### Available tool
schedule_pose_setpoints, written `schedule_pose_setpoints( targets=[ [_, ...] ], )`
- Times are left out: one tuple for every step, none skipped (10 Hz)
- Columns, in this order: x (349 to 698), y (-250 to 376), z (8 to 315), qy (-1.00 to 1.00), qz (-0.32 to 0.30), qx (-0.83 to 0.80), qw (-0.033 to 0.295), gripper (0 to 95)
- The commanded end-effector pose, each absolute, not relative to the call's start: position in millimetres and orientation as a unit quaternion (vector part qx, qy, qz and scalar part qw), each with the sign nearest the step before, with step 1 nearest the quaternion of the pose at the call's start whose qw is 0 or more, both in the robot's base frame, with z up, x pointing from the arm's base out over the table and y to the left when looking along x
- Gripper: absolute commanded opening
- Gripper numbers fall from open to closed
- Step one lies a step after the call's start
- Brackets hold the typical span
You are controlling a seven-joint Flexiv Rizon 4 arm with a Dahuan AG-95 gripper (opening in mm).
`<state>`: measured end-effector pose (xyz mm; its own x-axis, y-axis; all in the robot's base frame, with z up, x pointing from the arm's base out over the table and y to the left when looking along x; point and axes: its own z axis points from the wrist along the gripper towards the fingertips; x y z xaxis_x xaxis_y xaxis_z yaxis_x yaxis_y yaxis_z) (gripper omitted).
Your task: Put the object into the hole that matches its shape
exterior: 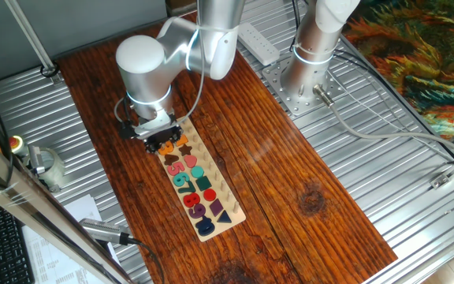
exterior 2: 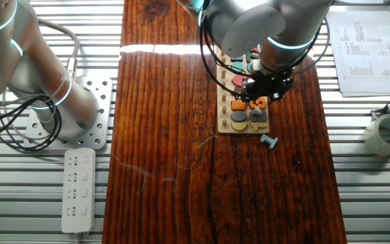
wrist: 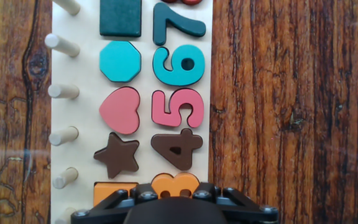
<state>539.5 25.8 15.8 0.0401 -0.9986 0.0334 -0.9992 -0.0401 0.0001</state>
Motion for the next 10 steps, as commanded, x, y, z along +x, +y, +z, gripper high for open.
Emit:
schedule_pose_setpoints(
  targets=[
    [539,26,17,-0.693,0.013,0.72,0.012,57.0],
    [539,26,20,-0.694,0.013,0.72,0.013,57.0],
    [539,27,23,-0.696,0.014,0.718,0.015,57.0],
    [539,27,28,-0.697,0.016,0.717,0.018,57.0],
    [539,28,32,-0.697,0.019,0.716,0.021,57.0],
    [539,29,38,-0.7,0.02,0.714,0.023,57.0],
    [540,30,47,-0.703,0.024,0.71,0.027,57.0],
    [540,30,55,-0.706,0.027,0.707,0.029,57.0],
    [540,28,61,-0.707,0.027,0.707,0.028,57.0],
    [541,24,68,-0.707,0.025,0.706,0.028,38.0]
  ],
)
